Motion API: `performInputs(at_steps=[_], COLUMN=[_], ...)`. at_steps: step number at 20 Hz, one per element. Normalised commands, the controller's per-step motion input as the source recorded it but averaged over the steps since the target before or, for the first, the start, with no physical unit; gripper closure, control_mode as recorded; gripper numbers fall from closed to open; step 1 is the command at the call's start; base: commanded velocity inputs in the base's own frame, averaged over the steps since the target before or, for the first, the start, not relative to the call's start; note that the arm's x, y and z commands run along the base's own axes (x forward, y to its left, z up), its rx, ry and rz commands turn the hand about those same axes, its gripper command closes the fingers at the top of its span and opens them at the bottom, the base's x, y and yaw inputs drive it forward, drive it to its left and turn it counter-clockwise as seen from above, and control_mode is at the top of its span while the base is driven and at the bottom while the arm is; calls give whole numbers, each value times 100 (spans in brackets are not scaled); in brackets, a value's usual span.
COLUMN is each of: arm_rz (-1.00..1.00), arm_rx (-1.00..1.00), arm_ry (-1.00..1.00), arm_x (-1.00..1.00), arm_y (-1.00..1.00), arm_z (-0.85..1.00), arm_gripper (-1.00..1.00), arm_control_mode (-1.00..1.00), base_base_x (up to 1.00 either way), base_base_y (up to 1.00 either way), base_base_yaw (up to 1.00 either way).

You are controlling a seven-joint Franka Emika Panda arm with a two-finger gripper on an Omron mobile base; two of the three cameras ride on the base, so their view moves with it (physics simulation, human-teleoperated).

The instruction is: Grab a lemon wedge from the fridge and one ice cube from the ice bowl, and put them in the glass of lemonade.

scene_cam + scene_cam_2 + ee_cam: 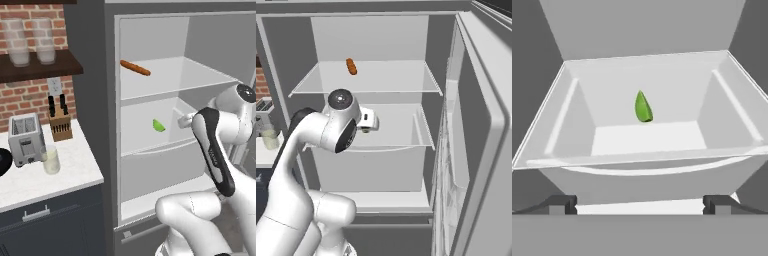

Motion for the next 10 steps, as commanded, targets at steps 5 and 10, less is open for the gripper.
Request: performInputs(at_steps=[5, 10], arm_rz=[12, 3], arm_rx=[-6, -10], arm_ry=[4, 13], arm_x=[100, 96], arm_y=[14, 2], arm_z=[-44, -14], arm_gripper=[-100, -100], arm_control_mode=[-100, -100], base_base_x=[0, 0], base_base_y=[0, 0], base_base_yaw=[0, 0])
